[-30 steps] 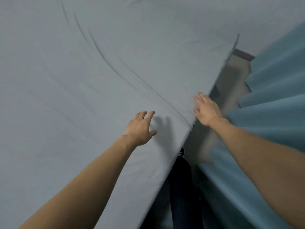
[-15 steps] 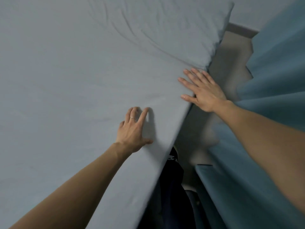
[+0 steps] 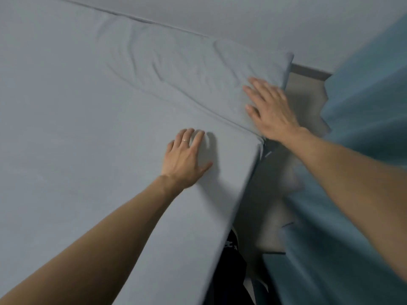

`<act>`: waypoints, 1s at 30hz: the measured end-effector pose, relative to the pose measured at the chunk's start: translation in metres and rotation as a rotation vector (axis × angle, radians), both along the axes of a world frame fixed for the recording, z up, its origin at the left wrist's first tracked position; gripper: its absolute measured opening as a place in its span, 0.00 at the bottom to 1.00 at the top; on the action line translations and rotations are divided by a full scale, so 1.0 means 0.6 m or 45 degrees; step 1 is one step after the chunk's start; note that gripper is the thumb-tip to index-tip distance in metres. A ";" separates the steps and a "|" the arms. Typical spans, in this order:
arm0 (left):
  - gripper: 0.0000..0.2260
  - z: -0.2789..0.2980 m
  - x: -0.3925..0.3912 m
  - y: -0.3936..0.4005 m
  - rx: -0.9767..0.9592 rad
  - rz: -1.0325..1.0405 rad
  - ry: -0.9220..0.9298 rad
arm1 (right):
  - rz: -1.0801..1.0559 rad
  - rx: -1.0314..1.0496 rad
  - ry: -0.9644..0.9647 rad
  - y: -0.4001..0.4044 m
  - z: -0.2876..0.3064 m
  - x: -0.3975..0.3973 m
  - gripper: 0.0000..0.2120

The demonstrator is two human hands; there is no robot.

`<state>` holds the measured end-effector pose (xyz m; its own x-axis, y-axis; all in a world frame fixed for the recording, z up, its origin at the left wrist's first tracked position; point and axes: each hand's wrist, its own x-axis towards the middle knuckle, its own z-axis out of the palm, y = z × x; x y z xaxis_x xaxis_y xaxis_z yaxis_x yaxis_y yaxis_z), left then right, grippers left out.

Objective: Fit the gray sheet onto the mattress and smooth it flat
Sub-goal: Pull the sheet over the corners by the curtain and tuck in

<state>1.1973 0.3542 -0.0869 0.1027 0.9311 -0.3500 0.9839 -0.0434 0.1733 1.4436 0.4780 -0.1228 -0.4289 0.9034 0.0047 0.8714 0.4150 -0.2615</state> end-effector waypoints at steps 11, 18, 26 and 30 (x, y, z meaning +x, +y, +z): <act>0.51 -0.028 0.033 0.128 -0.124 0.000 0.006 | 0.113 -0.178 -0.282 0.116 -0.030 0.095 0.34; 0.54 -0.020 0.037 0.167 -0.045 -0.057 0.051 | -0.024 0.018 -0.154 0.143 -0.005 0.074 0.31; 0.55 -0.037 0.054 0.199 -0.217 -0.038 0.063 | -0.056 -0.465 0.222 0.176 -0.051 0.117 0.36; 0.54 -0.032 0.054 0.206 -0.245 -0.014 0.026 | -0.103 -0.734 0.270 0.185 -0.044 0.120 0.35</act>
